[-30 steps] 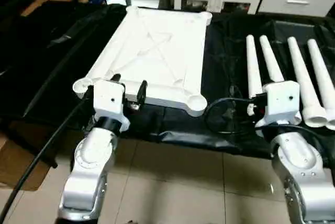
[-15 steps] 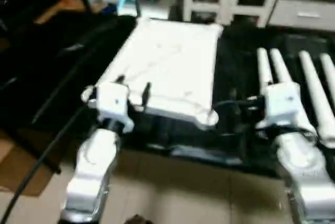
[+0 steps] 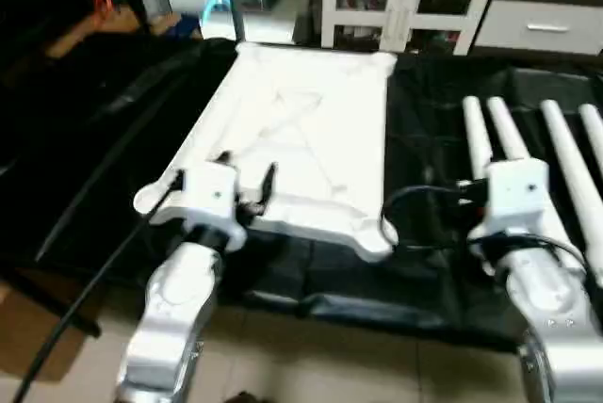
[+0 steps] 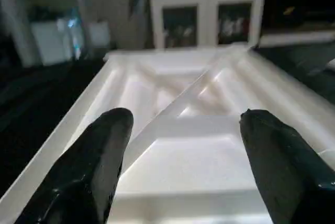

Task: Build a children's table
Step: Move to table

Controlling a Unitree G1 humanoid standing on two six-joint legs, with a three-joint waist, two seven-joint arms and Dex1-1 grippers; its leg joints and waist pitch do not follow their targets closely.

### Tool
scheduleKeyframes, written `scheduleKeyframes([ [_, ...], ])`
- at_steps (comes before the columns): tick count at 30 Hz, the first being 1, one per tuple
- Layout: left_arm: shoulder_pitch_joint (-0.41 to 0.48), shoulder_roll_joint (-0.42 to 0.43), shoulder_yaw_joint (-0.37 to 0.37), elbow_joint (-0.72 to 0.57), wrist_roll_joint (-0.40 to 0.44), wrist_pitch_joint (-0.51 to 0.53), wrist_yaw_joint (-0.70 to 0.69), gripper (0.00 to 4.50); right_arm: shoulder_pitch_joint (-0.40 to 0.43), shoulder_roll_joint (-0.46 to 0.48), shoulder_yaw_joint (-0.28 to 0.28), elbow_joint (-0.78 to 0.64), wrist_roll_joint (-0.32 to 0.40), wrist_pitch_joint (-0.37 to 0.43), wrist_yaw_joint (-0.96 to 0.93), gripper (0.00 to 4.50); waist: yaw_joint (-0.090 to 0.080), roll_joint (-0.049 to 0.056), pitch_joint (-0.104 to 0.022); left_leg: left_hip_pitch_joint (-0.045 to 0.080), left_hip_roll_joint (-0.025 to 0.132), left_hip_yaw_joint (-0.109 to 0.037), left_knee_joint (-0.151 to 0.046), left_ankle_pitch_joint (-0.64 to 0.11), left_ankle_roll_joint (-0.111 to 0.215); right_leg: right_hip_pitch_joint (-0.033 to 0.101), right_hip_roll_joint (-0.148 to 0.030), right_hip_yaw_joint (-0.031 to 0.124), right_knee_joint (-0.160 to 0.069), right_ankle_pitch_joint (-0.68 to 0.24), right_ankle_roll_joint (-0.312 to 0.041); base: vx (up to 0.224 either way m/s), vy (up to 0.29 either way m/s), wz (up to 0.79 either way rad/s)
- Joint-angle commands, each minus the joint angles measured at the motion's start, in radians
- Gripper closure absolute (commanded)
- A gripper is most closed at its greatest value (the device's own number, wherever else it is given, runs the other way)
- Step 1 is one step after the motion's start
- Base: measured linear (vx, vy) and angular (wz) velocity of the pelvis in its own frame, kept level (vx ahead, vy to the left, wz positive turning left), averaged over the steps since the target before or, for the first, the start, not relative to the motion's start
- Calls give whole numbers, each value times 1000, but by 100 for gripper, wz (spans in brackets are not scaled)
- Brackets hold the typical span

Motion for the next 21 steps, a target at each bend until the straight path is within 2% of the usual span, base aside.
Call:
scheduleKeyframes([
  [1, 3, -10, -12, 2, 8, -7, -2, 78, 13, -10, -27, 9, 14, -15, 1, 26, -38, 8, -59, 132, 146, -134, -118, -122, 348, -94, -31, 1, 27, 3, 20, 134, 52, 4],
  [2, 4, -10, -12, 1, 9, -7, -2, 78, 13, -11, -28, 9, 15, -15, 3, 26, -39, -5, -62, 132, 142, -131, -109, -55, 402, -102, -44, 11, 23, 30, 44, 111, 12, -5],
  [3, 5, -10, -12, 0, 9, -7, -2, 78, 12, -11, -29, 9, 16, -15, 4, 26, -28, -35, -63, 81, 86, -91, -83, 37, 431, -63, -80, 40, -32, 123, 40, 86, -22, 3],
  [4, 5, -9, -14, 0, 7, -10, 2, 78, 10, -12, -33, 10, 14, -15, 11, 26, -8, -52, -60, 11, 28, -38, -47, 26, 392, 0, -105, 71, -76, 172, 1, 86, -22, 3],
  [5, 5, -9, -13, -1, 7, -11, 4, 78, 7, -12, -35, 12, 16, -14, 13, 26, 39, -59, -81, -114, -5, -5, 57, 21, 256, 145, -202, 162, -108, 259, -95, 97, -5, 7],
  [6, 5, -9, -13, -2, 6, -13, 6, 78, 7, -11, -37, 13, 17, -14, 15, 26, 42, -66, -70, -119, 7, -9, 53, 31, 208, 132, -195, 150, -106, 285, -118, 61, 8, 0],
  [7, 4, -10, -13, -3, 5, -14, 7, 78, 5, -11, -37, 14, 17, -13, 17, 26, 47, -43, -61, -114, 23, -13, 2, 87, 142, 112, -130, 91, -93, 275, -152, 99, 9, -5],
  [8, 5, -12, -14, -4, 6, -16, 7, 78, 2, -14, -35, 15, 18, -14, 19, 26, 38, -1, -67, -58, 53, -12, -56, 125, 122, 81, -71, 30, -87, 141, -158, 98, 25, -6],
  [9, 5, -13, -15, -5, 8, -17, 6, 78, 1, -15, -33, 16, 19, -14, 20, 26, 19, -2, -43, -31, 81, -37, -89, 33, 161, 39, -33, 6, -76, 31, -135, 165, 53, -3],
  [10, 6, -13, -15, -5, 9, -19, 6, 78, 0, -17, -32, 17, 19, -15, 20, 26, 1, 16, -58, 30, 113, -72, -98, -21, 220, 7, -10, -13, -36, -25, -119, 128, 52, 2],
  [11, 6, -14, -16, -5, 10, -20, 5, 78, 0, -19, -31, 18, 19, -16, 20, 26, -17, 17, -63, 127, 192, -99, -119, -206, 162, -78, -20, 1, 46, -78, -23, 117, 52, -8],
  [12, 7, -14, -16, -6, 11, -21, 5, 78, -1, -22, -29, 18, 18, -18, 20, 26, -17, 15, -62, 128, 193, -99, -121, -171, 176, -92, -27, 0, 55, -48, 21, 79, 40, -22],
  [13, 7, -14, -16, -6, 12, -21, 5, 78, -1, -22, -29, 18, 18, -18, 19, 26, -7, 2, -53, 104, 170, -119, -125, -145, 251, -89, -29, -4, 65, -27, 66, 79, 40, -22],
  [14, 7, -15, -16, -6, 13, -22, 5, 78, -1, -25, -28, 18, 18, -19, 20, 26, -7, -10, -52, 101, 148, -103, -119, -127, 340, -101, -48, 9, 42, 20, 95, 53, -8, -11],
  [15, 5, -13, -16, -6, 13, -22, 6, 78, -4, -28, -28, 21, 16, -20, 22, 26, 0, -49, -47, 50, 82, -46, -95, -182, 313, -59, -88, 47, -56, 75, 68, 28, -57, 8],
  [16, 4, -12, -16, -5, 13, -22, 7, 78, -5, -28, -28, 21, 15, -20, 22, 26, 19, -55, -44, 11, 40, -5, -68, -216, 269, -21, -123, 83, -108, 5, 12, 28, -57, 8],
  [17, 4, -11, -16, -5, 11, -23, 7, 78, -6, -27, -28, 22, 13, -20, 23, 26, 56, -67, -68, -90, 11, 1, 53, -40, 187, 117, -215, 162, -133, -57, -63, 58, -34, 5],
  [18, 4, -11, -16, -5, 11, -23, 7, 78, -6, -27, -28, 22, 13, -20, 23, 26, 54, -72, -60, -98, 15, -1, 53, -6, 159, 108, -204, 151, -134, -64, -91, 81, -6, -7],
  [19, 4, -9, -17, -5, 11, -24, 8, 78, -6, -28, -28, 23, 10, -21, 24, 26, 52, -58, -51, -91, 24, -1, 6, 59, 123, 92, -143, 96, -132, -121, -151, 81, -6, -7],
  [20, 5, -9, -17, -6, 11, -24, 7, 78, -6, -28, -28, 23, 10, -20, 24, 26, 46, -21, -44, -46, 46, 7, -61, 83, 114, 61, -86, 40, -132, -191, -175, 74, 20, -1],
  [21, 6, -9, -17, -6, 15, -21, 7, 78, -5, -27, -27, 22, 10, -20, 22, 26, 35, -13, -38, -26, 63, -1, -87, 5, 124, 40, -56, 19, -123, -217, -163, 98, 67, 5],
])
